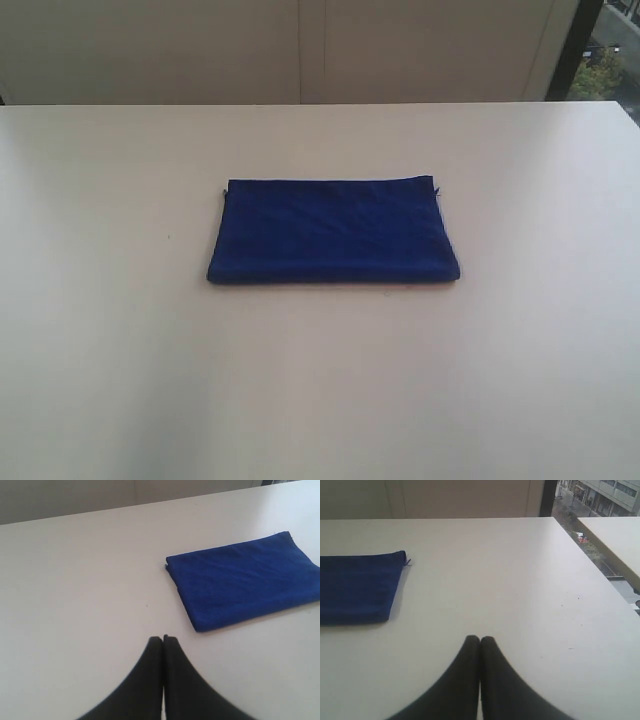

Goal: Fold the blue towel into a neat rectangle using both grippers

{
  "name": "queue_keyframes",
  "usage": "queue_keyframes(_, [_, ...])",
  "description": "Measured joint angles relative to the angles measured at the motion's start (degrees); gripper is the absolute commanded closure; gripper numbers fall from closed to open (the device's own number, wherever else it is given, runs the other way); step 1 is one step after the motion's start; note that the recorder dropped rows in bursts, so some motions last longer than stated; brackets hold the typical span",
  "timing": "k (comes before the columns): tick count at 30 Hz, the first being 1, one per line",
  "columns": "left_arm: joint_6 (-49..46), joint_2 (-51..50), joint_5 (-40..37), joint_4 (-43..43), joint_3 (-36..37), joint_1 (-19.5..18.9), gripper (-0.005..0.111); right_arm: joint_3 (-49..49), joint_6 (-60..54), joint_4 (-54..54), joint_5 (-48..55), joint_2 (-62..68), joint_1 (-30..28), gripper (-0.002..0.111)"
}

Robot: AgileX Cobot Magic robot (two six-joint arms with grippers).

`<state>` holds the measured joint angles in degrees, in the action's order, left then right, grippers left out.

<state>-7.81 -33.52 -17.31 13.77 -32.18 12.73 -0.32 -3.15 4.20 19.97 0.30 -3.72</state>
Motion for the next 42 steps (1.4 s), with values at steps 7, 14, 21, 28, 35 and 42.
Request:
queue_keyframes(7, [0.0, 0.0, 0.0, 0.0, 0.0, 0.0, 0.107, 0.0, 2.0, -1.7, 0.0, 0.0, 0.0, 0.108])
queue_keyframes(14, [0.0, 0.0, 0.0, 0.0, 0.0, 0.0, 0.107, 0.0, 2.1, -3.2, 0.1, 0.0, 0.0, 0.108])
queue_keyframes(21, [0.0, 0.0, 0.0, -0.1, 0.0, 0.0, 0.107, 0.0, 2.1, -3.2, 0.1, 0.0, 0.0, 0.108])
queue_keyframes(28, [0.0, 0.0, 0.0, -0.1, 0.0, 0.0, 0.107, 0.0, 2.1, -3.2, 0.1, 0.0, 0.0, 0.108])
queue_keyframes(35, [0.0, 0.0, 0.0, -0.1, 0.0, 0.0, 0.107, 0.0, 2.1, -3.2, 0.1, 0.0, 0.0, 0.108])
queue_keyframes(42, [0.0, 0.0, 0.0, -0.1, 0.0, 0.0, 0.107, 0.0, 2.1, -3.2, 0.1, 0.0, 0.0, 0.108])
